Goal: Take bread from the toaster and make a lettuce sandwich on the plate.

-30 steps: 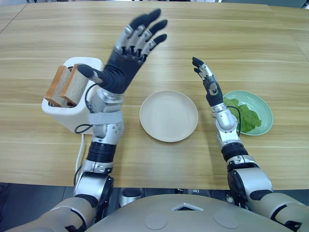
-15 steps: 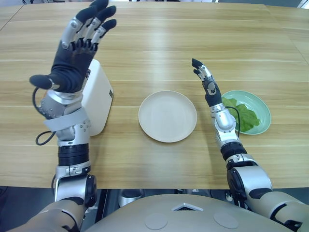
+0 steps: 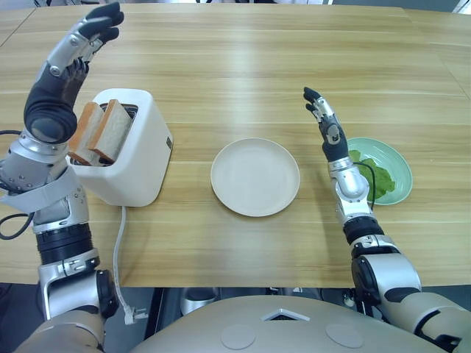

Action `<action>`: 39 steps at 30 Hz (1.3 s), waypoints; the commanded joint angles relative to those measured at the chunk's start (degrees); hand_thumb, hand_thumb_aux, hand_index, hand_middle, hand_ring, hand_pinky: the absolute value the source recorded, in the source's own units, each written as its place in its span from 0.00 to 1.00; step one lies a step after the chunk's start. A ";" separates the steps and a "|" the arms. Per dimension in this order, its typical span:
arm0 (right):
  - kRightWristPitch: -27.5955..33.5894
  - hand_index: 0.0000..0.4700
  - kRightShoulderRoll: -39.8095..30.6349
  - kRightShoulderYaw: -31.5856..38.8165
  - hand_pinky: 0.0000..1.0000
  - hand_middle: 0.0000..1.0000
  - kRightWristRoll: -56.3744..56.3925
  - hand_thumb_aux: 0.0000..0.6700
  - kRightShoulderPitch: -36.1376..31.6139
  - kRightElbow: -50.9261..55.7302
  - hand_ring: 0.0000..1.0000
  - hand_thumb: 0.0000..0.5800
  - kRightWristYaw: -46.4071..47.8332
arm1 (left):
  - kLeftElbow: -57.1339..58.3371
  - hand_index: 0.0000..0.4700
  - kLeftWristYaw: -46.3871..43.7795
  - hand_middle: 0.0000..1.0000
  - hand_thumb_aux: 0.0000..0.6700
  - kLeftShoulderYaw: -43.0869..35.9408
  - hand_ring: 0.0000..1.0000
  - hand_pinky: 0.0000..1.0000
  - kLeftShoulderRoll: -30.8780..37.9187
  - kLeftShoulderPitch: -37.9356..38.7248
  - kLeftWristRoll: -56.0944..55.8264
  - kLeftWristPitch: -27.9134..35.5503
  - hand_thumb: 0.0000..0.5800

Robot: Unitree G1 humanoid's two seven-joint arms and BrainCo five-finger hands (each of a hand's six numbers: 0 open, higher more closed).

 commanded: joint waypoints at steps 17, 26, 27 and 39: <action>3.50 0.00 -0.20 -0.38 0.00 0.00 1.90 0.00 1.34 -5.86 0.00 0.00 2.75 | 22.51 0.00 42.66 0.00 0.00 1.35 0.00 0.00 23.99 5.38 53.39 -0.91 0.00; 4.42 0.00 -0.38 -0.58 0.00 0.00 2.31 0.00 2.71 -8.41 0.00 0.00 2.40 | 26.96 0.00 35.81 0.00 0.00 -7.01 0.00 0.00 27.74 10.42 47.71 0.17 0.00; 4.56 0.00 -0.31 -0.59 0.00 0.00 2.28 0.00 2.75 -8.61 0.00 0.00 2.27 | 27.51 0.00 34.97 0.00 0.00 -7.78 0.00 0.00 28.17 10.74 47.17 0.11 0.00; 4.93 0.00 0.42 -0.25 0.00 0.00 2.26 0.00 2.78 -8.72 0.00 0.00 2.29 | 35.99 0.00 28.36 0.00 0.00 -11.35 0.00 0.00 30.59 13.38 35.53 -6.91 0.00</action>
